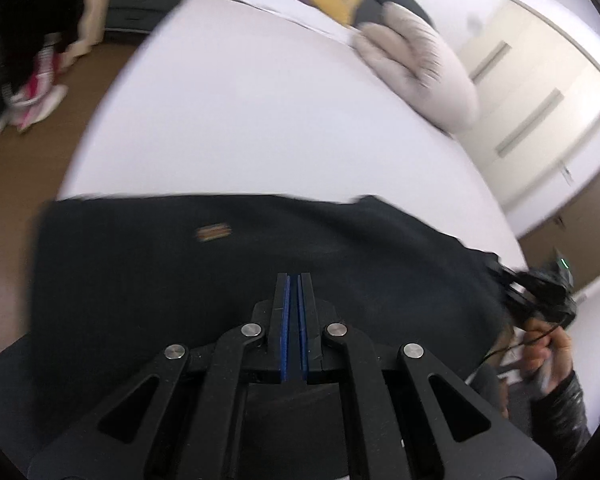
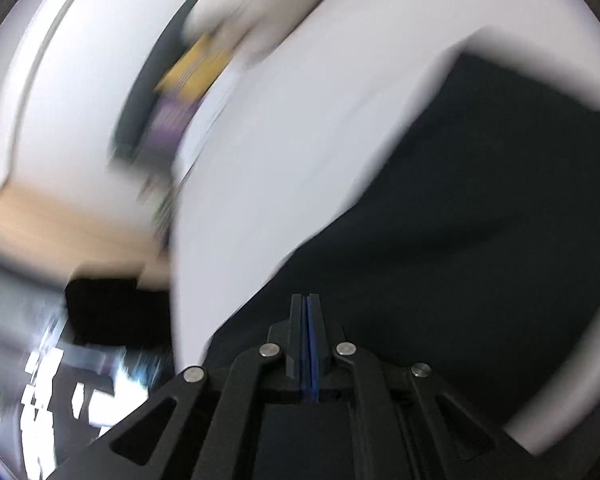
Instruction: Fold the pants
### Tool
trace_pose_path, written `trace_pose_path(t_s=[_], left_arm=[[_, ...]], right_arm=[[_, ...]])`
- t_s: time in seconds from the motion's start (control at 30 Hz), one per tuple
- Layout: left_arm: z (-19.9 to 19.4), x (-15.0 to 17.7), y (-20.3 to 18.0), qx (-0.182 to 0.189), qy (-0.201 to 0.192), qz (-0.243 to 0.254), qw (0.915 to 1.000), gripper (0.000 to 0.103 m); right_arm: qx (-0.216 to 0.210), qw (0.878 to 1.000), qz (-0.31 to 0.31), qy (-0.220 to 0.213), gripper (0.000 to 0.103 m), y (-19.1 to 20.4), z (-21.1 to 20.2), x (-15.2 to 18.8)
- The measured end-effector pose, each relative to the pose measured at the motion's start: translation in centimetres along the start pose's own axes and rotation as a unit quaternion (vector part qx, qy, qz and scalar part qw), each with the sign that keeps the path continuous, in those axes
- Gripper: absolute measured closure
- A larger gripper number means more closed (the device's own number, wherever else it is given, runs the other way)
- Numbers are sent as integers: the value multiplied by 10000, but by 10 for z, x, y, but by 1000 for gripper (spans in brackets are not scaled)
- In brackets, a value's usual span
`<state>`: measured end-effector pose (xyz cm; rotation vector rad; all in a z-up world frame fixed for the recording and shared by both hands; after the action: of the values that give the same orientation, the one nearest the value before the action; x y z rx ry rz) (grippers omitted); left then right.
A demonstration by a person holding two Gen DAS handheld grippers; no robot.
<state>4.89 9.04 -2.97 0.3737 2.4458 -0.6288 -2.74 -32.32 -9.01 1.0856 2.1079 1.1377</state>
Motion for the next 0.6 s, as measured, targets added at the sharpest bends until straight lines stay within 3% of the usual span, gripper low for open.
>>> trace_pose_path(t_s=[0.07, 0.13, 0.23, 0.3, 0.37, 0.47, 0.6], left_arm=[[20, -11, -18, 1, 116, 238, 9996, 100], [44, -11, -18, -23, 370, 160, 9992, 100], [62, 7, 2, -267, 709, -22, 9971, 100], [54, 16, 16, -88, 545, -269, 9981, 100], [40, 23, 31, -191, 460, -299, 9983, 100], [35, 26, 43, -152, 415, -358, 9984, 100], [32, 26, 45, -249, 416, -272, 9985, 100]], right_arm=[[-180, 9964, -281, 780, 98, 35, 65, 33], [-181, 9909, -431, 1266, 98, 51, 119, 51], [147, 9869, -401, 1557, 98, 45, 167, 57], [184, 9906, -57, 1355, 102, 21, 166, 39], [-30, 9948, 351, 955, 103, -1, 148, 4], [112, 9981, 591, 140, 103, -32, 98, -36], [440, 9922, 827, -823, 103, -82, 13, -96]])
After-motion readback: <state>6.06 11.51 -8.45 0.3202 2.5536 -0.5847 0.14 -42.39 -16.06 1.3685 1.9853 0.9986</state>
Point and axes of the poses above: each gripper's, at about its wrist camera, not at the fingertips, and z roughly the way its jaws point, y to its left, x to its underside, the point moved 2 cm from there along z, roughly the way its jaws point, and after that the axes turned 12 degrees about z, right-handed, at the moved point
